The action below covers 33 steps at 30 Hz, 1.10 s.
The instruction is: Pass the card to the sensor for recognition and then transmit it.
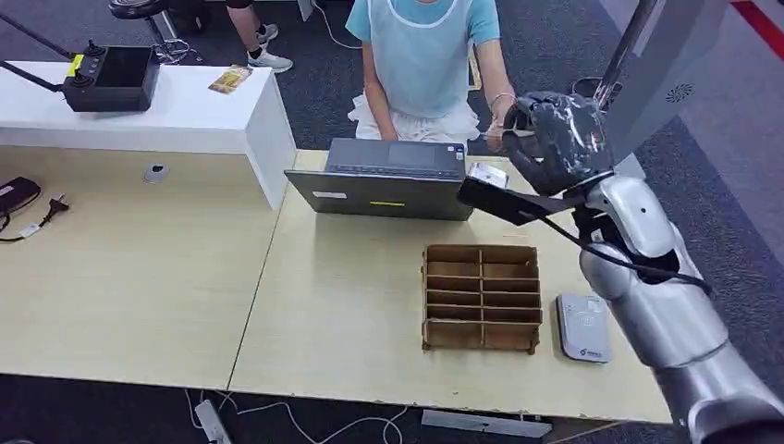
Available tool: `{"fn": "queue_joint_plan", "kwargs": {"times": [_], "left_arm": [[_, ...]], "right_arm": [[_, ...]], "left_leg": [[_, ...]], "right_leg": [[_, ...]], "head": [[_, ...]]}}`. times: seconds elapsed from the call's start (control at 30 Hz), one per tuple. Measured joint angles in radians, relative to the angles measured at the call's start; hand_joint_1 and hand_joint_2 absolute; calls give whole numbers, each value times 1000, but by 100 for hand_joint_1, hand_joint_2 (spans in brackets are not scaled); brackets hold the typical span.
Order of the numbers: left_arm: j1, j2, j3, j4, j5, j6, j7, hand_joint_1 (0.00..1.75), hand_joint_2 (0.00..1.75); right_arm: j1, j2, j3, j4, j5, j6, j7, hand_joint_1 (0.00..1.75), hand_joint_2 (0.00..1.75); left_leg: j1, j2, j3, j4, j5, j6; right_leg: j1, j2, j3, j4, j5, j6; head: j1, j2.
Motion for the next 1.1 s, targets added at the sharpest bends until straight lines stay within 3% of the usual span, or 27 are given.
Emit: {"fn": "queue_joint_plan", "kwargs": {"times": [0.4,0.53,0.67,0.73,0.8,1.07,1.1], "left_arm": [[-2,7,-19,0,-32,-15,-10,0,0],[-2,11,-30,0,-40,-21,-10,0,0],[-2,11,-30,0,-40,-22,-10,0,0],[-2,12,-43,0,-55,-29,-14,0,0],[-2,13,-49,0,-56,-31,-16,0,0],[-2,14,-58,0,-63,-32,-16,0,0],[-2,14,-59,0,-64,-32,-16,0,0]], "right_arm": [[-335,131,109,368,-66,95,-8,162,175],[-400,166,131,479,-76,97,-31,168,175],[-402,167,131,483,-76,97,-31,168,175],[-474,211,149,654,-95,93,-28,169,175],[-496,222,153,708,-92,89,-25,171,175],[-547,249,155,882,-84,70,-2,168,175],[-549,250,155,897,-84,67,3,150,175]], "left_leg": [[0,0,0,0,1,-1],[0,0,0,0,1,-1],[0,0,0,0,1,-1],[0,0,0,0,1,-1],[0,0,0,0,1,-1],[0,0,0,0,1,-1],[0,0,0,0,1,-1]], "right_leg": [[0,0,0,1,0,0],[0,0,0,1,0,0],[0,0,0,1,0,0],[0,0,0,0,0,0],[0,0,0,0,0,0],[0,0,0,1,0,0],[0,0,0,0,0,0]], "head": [[0,0],[0,0],[0,0],[0,0],[0,0],[0,0],[0,0]]}}
